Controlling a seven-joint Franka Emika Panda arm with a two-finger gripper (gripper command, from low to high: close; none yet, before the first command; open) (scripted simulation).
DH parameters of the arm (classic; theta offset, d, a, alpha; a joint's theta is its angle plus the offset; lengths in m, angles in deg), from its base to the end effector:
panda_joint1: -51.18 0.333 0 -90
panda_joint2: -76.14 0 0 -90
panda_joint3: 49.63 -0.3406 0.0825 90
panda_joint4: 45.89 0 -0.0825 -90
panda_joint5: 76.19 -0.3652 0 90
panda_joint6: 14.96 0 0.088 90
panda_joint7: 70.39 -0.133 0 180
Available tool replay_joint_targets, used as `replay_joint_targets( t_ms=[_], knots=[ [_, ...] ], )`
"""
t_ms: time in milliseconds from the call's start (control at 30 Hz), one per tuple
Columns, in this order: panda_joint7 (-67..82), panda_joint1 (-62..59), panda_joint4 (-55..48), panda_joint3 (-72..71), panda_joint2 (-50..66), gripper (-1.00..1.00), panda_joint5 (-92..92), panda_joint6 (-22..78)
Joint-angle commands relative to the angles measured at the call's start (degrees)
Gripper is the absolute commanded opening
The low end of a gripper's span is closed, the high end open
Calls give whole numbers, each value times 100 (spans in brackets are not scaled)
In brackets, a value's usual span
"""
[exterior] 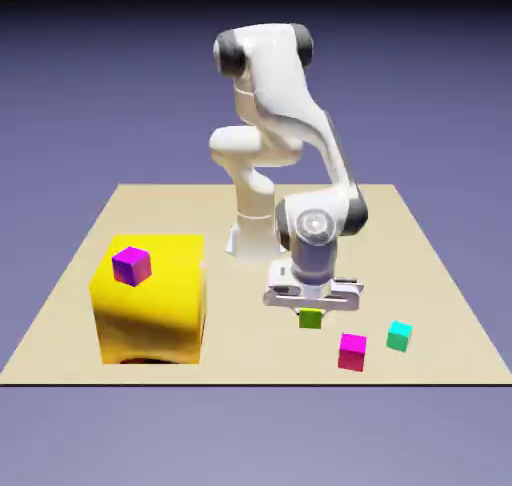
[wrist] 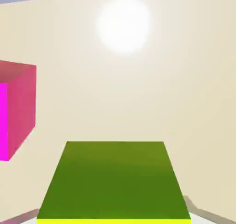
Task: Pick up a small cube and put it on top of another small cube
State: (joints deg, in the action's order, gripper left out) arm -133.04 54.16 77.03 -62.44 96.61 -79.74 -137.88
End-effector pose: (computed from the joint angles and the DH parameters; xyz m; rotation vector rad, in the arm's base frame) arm 0.4966 0.1456 0.2288 2.7007 -1.2398 -0.5258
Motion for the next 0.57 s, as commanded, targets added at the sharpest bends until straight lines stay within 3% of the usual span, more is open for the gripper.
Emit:
replay_joint_targets(
  t_ms=[0, 200, 333, 367, 533],
  knots=[
    [-57, 128, -208, 15, 75, -100, 23, 131],
    [-251, 660, -1070, 73, 387, -100, 34, 663],
    [-267, 742, -667, 110, 889, -100, 90, -243],
    [-267, 742, -667, 110, 889, 100, 90, -243],
    [-251, 660, -1070, 73, 387, 100, 34, 663]
  ],
)
